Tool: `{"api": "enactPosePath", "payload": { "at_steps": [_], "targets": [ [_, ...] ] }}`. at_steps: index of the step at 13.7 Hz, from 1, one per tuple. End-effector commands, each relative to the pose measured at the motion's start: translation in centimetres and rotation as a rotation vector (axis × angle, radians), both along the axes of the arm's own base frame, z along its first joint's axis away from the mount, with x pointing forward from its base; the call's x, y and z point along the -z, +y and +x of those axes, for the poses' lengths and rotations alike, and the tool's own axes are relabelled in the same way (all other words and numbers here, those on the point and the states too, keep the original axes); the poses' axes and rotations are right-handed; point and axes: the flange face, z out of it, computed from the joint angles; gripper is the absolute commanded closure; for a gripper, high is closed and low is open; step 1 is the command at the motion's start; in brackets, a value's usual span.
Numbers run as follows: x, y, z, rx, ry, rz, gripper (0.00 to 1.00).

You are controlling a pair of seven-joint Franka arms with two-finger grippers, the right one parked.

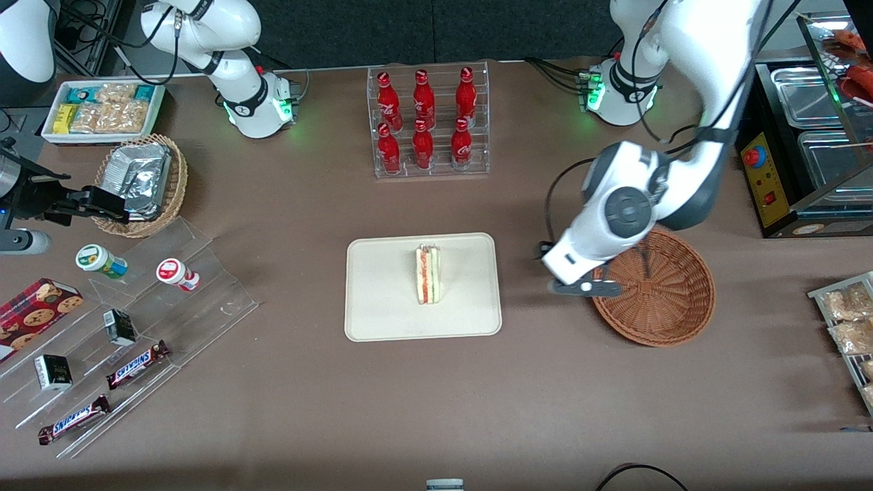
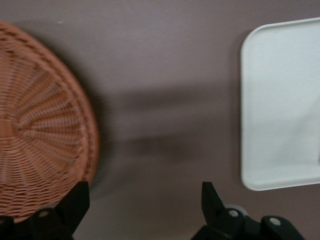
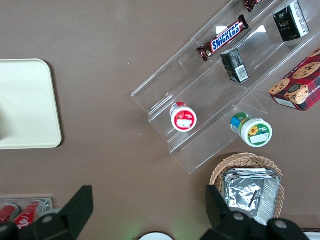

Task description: Place sandwich from basket to tray

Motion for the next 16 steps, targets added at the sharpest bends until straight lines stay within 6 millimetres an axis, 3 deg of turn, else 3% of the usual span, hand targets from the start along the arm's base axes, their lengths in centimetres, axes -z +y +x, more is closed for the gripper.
{"api": "enactPosePath", "payload": {
  "at_steps": [1,3,7,11,16],
  "targets": [
    [-3.1,6.3,-2.4,0.046,-0.042,-0.014,0.01],
    [-6.0,11.0,-2.8,0.066,-0.052,-0.011,0.01],
    [-14.5,16.4,-3.5,-0.001,-0.059,0.007,0.01],
    [-23.4,18.0,-3.4,-0.046,-0.069,-0.01,0.01],
    [-27.8,17.9,-3.5,-0.087,-0.105,-0.007,0.01]
  ]
}}
